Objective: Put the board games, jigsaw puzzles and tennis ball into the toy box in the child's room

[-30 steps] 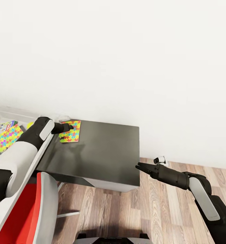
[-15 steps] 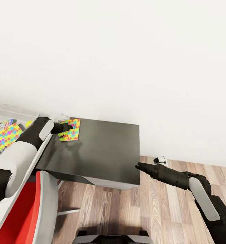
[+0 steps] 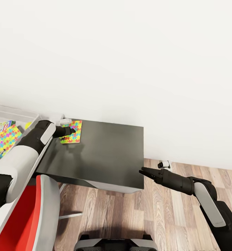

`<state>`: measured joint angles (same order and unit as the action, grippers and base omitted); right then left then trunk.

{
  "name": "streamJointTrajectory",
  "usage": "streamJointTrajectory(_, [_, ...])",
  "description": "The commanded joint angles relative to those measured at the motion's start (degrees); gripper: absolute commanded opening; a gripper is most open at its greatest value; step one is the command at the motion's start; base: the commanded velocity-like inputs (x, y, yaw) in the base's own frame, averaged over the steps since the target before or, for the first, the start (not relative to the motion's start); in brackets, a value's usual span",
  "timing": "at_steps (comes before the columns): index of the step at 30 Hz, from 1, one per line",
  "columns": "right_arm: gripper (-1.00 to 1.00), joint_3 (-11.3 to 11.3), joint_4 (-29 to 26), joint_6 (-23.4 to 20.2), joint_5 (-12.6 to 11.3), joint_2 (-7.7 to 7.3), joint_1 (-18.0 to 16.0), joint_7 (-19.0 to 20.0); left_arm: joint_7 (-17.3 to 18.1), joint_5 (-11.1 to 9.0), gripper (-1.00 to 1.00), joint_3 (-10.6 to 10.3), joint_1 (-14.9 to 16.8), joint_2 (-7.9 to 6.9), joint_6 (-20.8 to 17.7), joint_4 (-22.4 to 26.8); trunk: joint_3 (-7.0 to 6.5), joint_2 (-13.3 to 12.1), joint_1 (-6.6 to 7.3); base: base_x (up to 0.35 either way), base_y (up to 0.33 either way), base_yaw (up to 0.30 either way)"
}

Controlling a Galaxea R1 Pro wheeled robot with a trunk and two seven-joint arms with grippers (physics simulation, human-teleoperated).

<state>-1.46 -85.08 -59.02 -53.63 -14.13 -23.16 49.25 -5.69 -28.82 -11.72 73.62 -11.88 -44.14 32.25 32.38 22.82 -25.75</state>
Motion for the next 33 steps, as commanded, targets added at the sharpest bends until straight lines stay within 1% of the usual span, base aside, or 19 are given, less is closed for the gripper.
streamJointTrajectory(1, [1.0,-0.03,0.0,-0.21,0.0,-0.03,-0.05,0.15,-0.56,-0.62,1.0,-0.44,0.04,-0.08,-0.15,0.09,0.15,0.1,-0.03,0.0,0.0,0.0])
streamJointTrajectory(11, [1.0,-0.03,0.0,-0.21,0.01,-0.03,-0.05,0.15,-0.55,-0.62,1.0,-0.49,0.04,-0.38,-0.08,0.12,0.9,0.1,-0.03,0.0,0.0,0.0])
streamJointTrajectory(20, [1.0,-0.03,0.0,-0.21,0.01,-0.04,-0.05,0.15,-0.56,-0.62,1.0,-0.49,0.04,-0.59,-0.08,1.52,1.57,0.1,-0.03,0.0,0.0,0.0])
streamJointTrajectory(33, [1.0,-0.03,0.0,-0.21,-0.03,-0.02,-0.05,0.15,-0.55,-0.62,1.0,-0.46,0.04,-0.31,-0.15,2.43,2.54,0.1,-0.03,0.0,0.0,0.0])
